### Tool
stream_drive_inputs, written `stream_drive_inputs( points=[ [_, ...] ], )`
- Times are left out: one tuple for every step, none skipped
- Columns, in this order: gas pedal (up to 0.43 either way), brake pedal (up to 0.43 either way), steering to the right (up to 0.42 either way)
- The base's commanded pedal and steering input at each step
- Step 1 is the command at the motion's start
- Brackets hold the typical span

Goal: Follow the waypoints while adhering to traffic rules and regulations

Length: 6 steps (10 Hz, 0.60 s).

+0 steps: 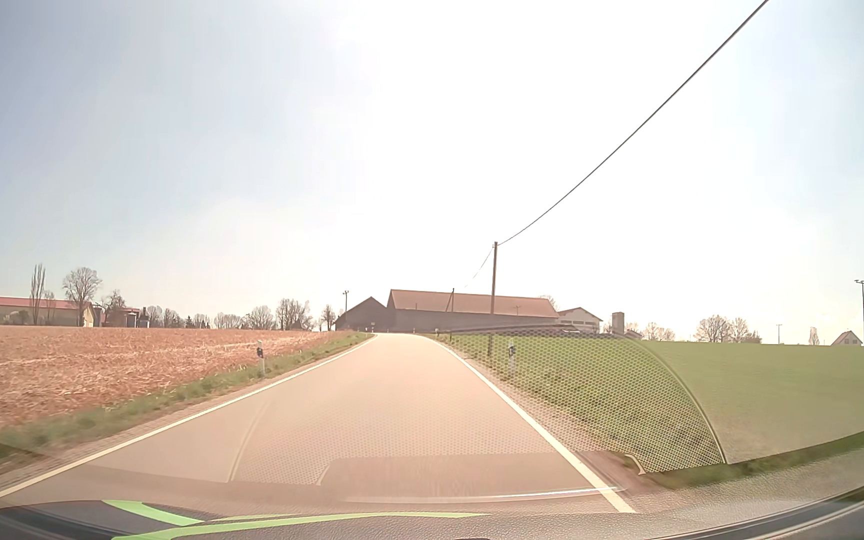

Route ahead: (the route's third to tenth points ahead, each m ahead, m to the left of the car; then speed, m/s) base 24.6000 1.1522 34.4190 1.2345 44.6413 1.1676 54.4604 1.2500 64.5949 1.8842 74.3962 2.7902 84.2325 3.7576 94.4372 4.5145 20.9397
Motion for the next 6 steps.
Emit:
stream_drive_inputs(
  points=[
    [0.319, 0.0, -0.004],
    [0.319, 0.0, -0.004],
    [0.319, 0.0, -0.004],
    [0.319, 0.0, -0.004],
    [0.311, 0.0, -0.003],
    [0.311, 0.0, -0.003]
  ],
)
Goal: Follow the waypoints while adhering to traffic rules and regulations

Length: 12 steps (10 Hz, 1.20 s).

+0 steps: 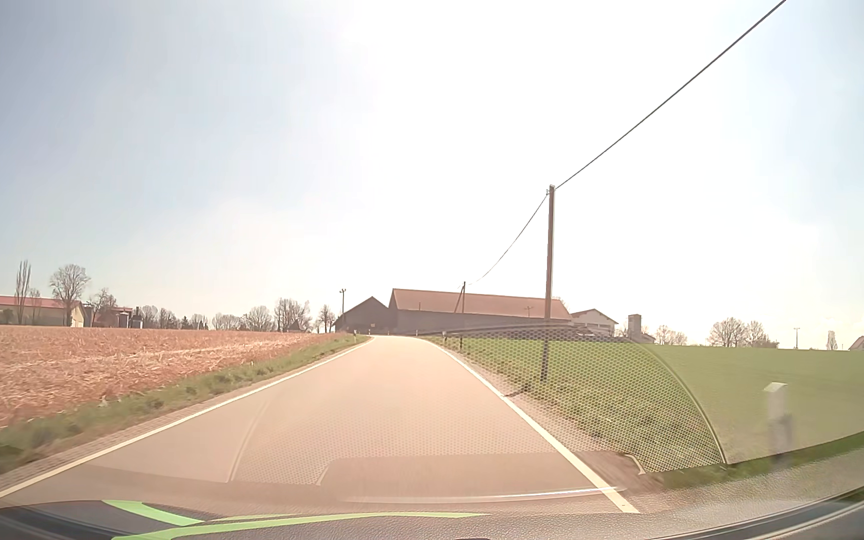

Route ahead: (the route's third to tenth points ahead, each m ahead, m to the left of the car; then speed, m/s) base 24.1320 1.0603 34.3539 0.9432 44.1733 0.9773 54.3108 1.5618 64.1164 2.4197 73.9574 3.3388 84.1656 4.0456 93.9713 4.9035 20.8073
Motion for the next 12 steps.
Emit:
stream_drive_inputs(
  points=[
    [0.299, 0.0, -0.004],
    [0.28, 0.0, -0.004],
    [0.26, 0.0, -0.004],
    [0.248, 0.0, -0.004],
    [0.228, 0.0, -0.004],
    [0.228, 0.0, -0.004],
    [0.228, 0.0, -0.005],
    [0.228, 0.0, -0.006],
    [0.228, 0.0, -0.006],
    [0.228, 0.0, -0.007],
    [0.22, 0.0, -0.006],
    [0.22, 0.0, -0.007]
  ],
)
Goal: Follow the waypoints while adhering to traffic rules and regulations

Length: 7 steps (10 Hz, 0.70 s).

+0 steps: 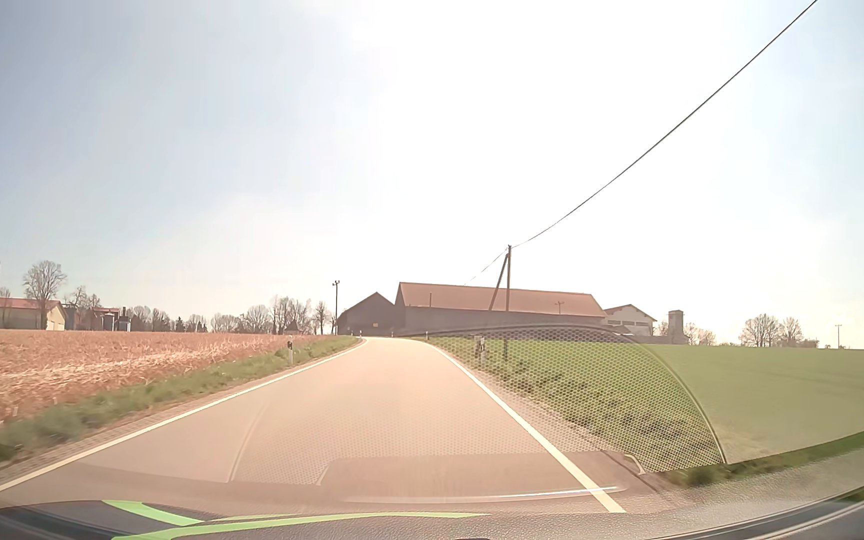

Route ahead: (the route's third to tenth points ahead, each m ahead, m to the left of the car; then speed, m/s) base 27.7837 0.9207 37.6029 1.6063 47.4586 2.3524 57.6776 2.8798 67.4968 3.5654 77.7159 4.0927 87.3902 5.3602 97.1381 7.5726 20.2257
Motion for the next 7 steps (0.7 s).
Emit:
stream_drive_inputs(
  points=[
    [0.22, 0.0, -0.007],
    [0.22, 0.0, -0.007],
    [0.22, 0.0, -0.007],
    [0.22, 0.0, -0.007],
    [0.228, 0.0, -0.007],
    [0.228, 0.0, -0.007],
    [0.24, 0.0, -0.007]
  ],
)
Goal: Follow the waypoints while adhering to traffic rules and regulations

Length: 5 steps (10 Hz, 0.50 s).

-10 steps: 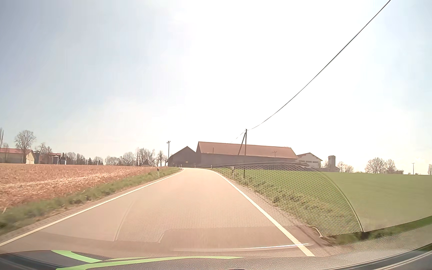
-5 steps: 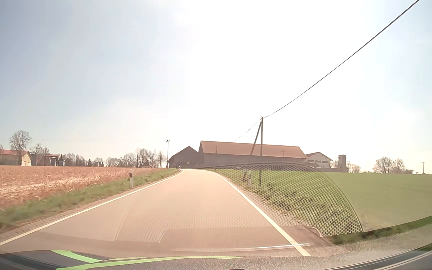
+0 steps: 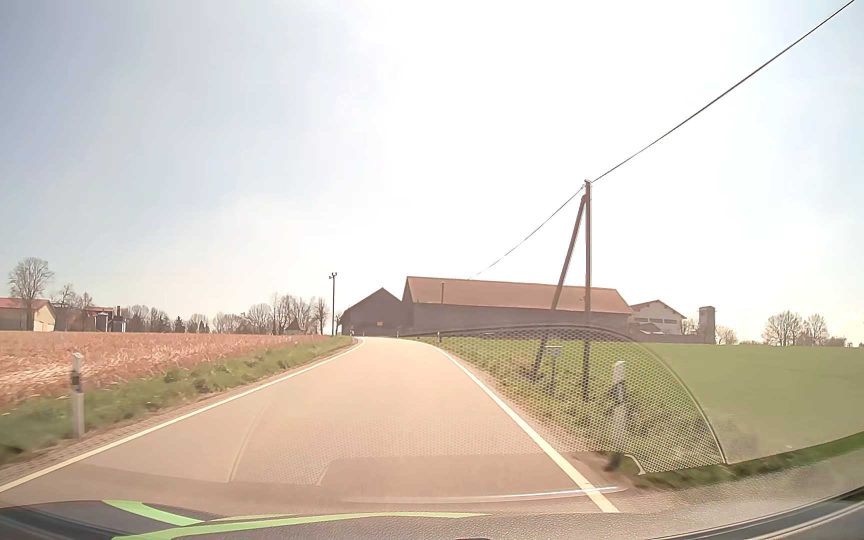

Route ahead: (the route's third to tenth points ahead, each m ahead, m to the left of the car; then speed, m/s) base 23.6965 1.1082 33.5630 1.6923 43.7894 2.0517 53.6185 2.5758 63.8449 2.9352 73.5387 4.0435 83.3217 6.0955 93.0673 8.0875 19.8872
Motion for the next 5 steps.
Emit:
stream_drive_inputs(
  points=[
    [0.26, 0.0, -0.007],
    [0.28, 0.0, -0.007],
    [0.28, 0.0, -0.007],
    [0.28, 0.0, -0.007],
    [0.28, 0.0, -0.006]
  ],
)
